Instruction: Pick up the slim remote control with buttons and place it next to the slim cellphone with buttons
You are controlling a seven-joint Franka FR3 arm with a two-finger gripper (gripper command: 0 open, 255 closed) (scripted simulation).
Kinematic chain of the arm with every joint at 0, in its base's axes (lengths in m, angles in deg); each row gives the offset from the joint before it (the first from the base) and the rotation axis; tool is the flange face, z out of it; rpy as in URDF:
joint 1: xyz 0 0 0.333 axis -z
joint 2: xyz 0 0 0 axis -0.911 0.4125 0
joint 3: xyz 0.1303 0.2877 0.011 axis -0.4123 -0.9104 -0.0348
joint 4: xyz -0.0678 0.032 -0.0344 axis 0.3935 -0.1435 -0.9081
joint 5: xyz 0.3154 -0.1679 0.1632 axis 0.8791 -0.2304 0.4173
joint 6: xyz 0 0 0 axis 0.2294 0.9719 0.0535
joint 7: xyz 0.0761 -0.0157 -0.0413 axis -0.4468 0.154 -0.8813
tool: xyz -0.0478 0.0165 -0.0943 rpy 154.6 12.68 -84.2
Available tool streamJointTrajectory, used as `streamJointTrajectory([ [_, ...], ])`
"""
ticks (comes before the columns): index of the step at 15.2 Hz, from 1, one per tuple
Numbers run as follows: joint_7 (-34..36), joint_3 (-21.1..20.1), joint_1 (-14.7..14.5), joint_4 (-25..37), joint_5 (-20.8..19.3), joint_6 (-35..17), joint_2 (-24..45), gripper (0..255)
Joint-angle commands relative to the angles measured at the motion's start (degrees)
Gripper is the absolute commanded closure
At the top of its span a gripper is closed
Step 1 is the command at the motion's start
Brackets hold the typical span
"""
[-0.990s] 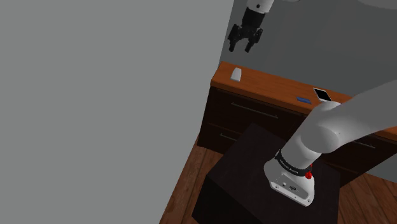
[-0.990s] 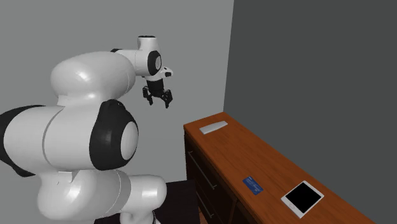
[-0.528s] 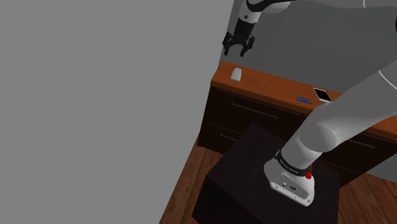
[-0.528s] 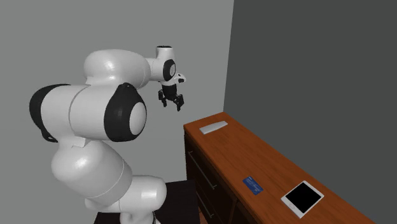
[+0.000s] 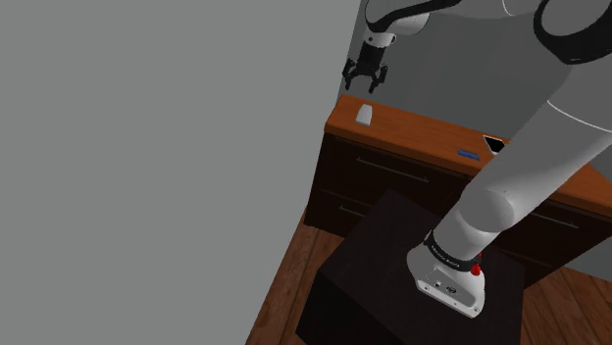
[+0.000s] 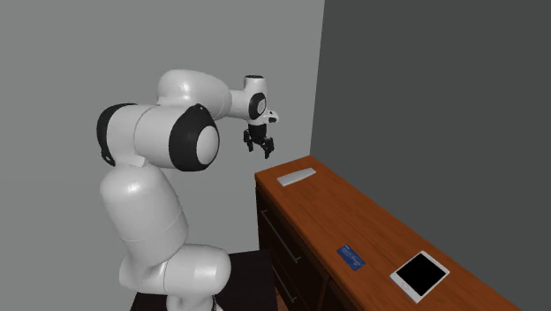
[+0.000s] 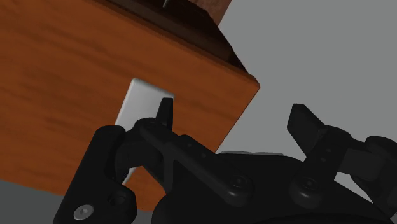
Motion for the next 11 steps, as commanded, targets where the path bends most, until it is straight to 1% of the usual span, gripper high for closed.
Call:
streamJointTrajectory([
  [1, 0.6, 1.0, 0.9, 2.5, 0.8, -0.6, 3.7, 0],
  [6, 1.5, 3.3, 3.6, 8.7, 3.5, -1.8, 12.6, 0],
  [11, 2.5, 5.0, 6.9, 15.6, 6.5, -2.0, 21.4, 0],
])
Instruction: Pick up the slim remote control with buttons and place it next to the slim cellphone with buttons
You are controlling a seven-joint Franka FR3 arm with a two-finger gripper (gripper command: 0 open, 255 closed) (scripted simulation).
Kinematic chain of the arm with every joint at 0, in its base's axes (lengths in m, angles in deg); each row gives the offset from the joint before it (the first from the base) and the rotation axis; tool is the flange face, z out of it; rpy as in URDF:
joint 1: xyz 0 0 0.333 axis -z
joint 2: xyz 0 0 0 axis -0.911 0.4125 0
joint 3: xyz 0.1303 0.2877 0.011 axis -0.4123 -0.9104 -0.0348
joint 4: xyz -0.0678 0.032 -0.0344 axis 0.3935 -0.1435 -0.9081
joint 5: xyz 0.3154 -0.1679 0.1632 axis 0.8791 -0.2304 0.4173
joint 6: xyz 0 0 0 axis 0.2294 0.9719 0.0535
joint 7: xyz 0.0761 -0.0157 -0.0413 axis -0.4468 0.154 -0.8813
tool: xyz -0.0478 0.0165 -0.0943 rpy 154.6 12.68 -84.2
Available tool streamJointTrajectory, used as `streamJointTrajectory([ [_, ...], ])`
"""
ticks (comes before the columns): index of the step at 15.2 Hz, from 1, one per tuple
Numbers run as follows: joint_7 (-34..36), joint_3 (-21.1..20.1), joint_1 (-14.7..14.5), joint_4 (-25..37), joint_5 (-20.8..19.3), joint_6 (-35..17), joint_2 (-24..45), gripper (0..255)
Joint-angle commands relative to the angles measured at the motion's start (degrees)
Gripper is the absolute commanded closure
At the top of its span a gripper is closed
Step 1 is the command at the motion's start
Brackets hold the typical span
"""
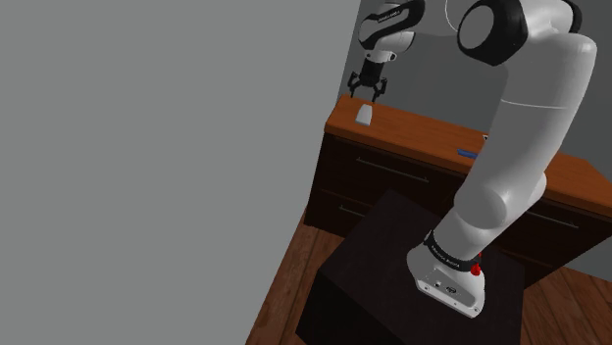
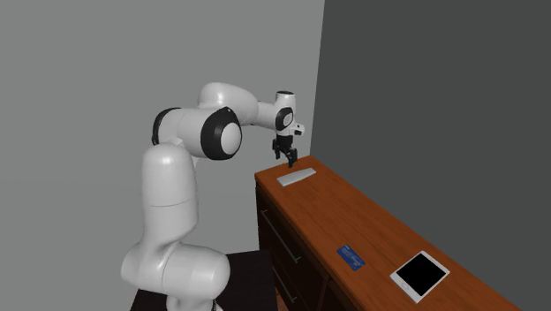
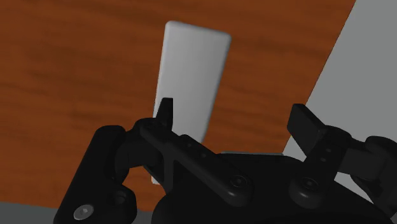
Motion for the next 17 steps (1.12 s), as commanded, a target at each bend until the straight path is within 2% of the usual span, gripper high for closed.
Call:
streamJointTrajectory([
  [1, 0.4, 0.7, 1.4, 2.5, 1.2, -0.1, 3.3, 0],
  [6, 1.6, 1.7, 5.0, 9.3, 3.9, 0.5, 11.0, 0],
  [13, 1.0, 1.2, 5.2, 6.8, 4.9, -4.2, 13.3, 0],
  [17, 1.0, 1.2, 5.2, 6.8, 4.9, -4.2, 13.3, 0],
])
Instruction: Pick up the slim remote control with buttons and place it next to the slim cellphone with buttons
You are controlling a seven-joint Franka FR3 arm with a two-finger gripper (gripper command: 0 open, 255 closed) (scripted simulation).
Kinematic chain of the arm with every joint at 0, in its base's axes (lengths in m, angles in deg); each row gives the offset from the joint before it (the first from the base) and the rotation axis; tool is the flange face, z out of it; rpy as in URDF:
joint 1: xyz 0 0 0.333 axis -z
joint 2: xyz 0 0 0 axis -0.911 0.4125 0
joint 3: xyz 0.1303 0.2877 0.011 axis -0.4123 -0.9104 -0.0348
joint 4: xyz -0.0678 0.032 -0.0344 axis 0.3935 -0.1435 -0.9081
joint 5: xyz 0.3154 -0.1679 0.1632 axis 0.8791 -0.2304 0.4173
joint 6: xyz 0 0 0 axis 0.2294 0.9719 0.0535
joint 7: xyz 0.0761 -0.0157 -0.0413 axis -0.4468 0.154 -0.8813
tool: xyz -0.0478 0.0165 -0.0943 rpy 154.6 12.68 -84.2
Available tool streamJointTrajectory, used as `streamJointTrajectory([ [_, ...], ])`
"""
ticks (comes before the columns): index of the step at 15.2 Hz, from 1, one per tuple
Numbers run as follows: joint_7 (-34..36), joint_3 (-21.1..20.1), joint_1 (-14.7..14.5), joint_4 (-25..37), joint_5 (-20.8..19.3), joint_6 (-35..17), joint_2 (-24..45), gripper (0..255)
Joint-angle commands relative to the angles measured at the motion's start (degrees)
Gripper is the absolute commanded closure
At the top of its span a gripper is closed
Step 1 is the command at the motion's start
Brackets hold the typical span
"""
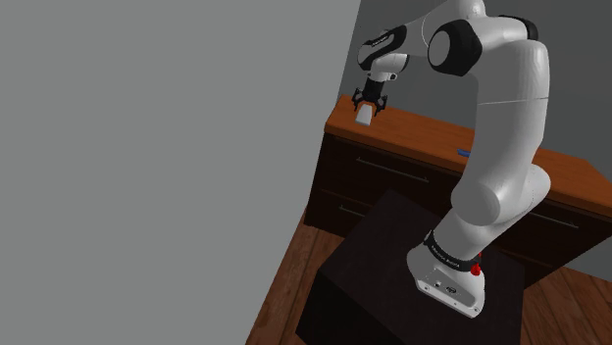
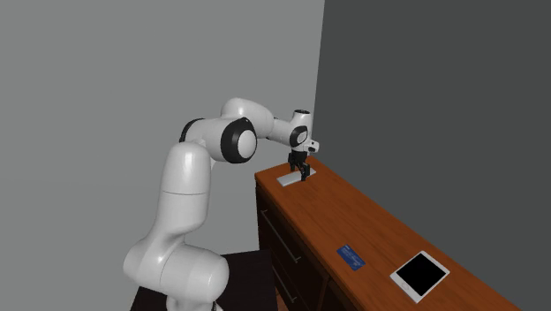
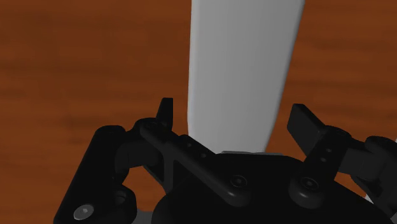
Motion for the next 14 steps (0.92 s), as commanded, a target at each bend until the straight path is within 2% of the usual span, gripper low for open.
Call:
streamJointTrajectory([
  [1, 0.0, 0.0, 0.0, 0.0, 0.0, -0.1, 0.1, 0],
  [4, 0.0, 0.0, 0.0, 0.0, 0.0, 0.0, 0.1, 0],
  [5, 0.0, 0.0, 0.0, 0.0, 0.0, 0.0, 0.1, 255],
  [14, 0.0, 0.0, 0.0, 0.0, 0.0, -0.1, 0.1, 255],
])
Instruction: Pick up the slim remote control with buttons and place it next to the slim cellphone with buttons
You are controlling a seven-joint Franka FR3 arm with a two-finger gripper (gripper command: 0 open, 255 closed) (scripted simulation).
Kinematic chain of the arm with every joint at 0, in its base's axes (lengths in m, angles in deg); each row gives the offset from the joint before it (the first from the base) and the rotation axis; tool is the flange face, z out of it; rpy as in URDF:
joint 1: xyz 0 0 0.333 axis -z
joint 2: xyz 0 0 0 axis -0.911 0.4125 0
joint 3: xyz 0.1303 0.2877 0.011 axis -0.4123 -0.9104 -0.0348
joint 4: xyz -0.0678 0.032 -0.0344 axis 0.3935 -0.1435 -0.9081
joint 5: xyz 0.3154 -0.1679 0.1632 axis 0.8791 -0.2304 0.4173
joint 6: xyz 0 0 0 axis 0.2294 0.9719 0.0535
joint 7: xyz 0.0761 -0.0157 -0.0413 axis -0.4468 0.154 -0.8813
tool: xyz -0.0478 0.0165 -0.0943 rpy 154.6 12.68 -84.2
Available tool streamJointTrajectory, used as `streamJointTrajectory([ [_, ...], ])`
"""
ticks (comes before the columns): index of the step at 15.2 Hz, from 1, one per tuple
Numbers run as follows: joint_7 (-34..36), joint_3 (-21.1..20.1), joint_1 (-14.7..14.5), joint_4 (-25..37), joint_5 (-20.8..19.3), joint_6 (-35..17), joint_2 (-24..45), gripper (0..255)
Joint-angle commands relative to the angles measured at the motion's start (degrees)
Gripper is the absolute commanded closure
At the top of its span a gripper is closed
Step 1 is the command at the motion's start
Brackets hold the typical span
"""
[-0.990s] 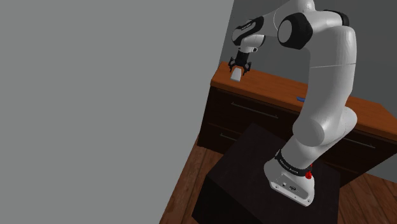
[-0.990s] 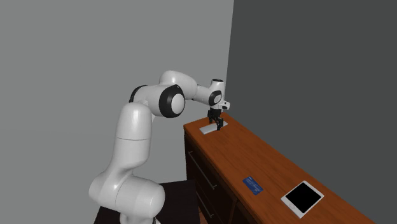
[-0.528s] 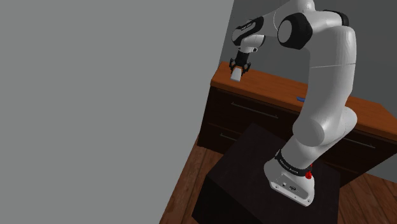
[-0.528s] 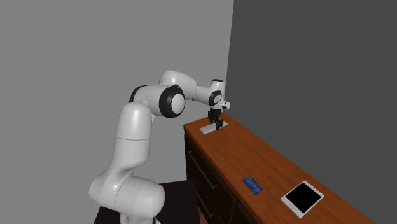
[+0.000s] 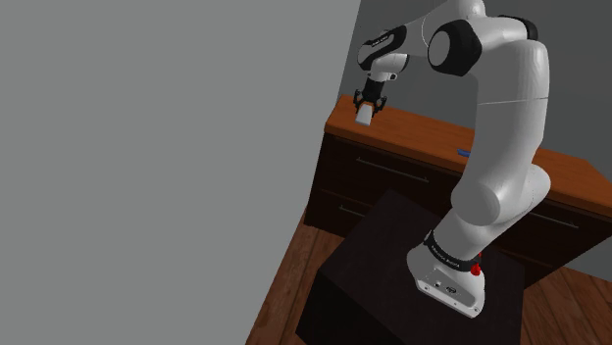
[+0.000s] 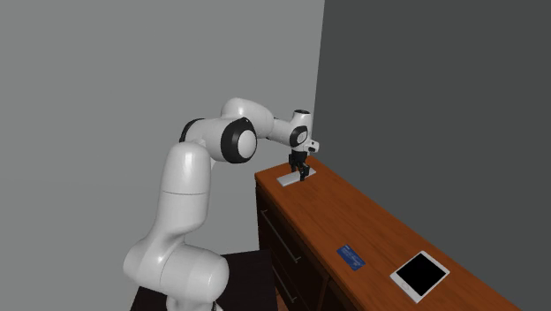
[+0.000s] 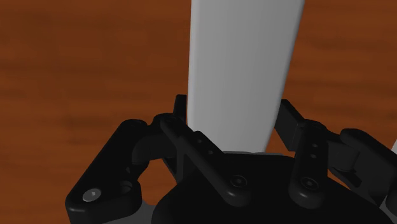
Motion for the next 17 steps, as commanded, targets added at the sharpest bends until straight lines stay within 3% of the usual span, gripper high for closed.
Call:
streamJointTrajectory([
  [1, 0.1, 0.1, 0.0, 0.3, -0.1, 0.6, -0.3, 255],
  [17, 1.2, 1.0, -0.3, 6.0, -1.9, 10.2, -4.4, 255],
])
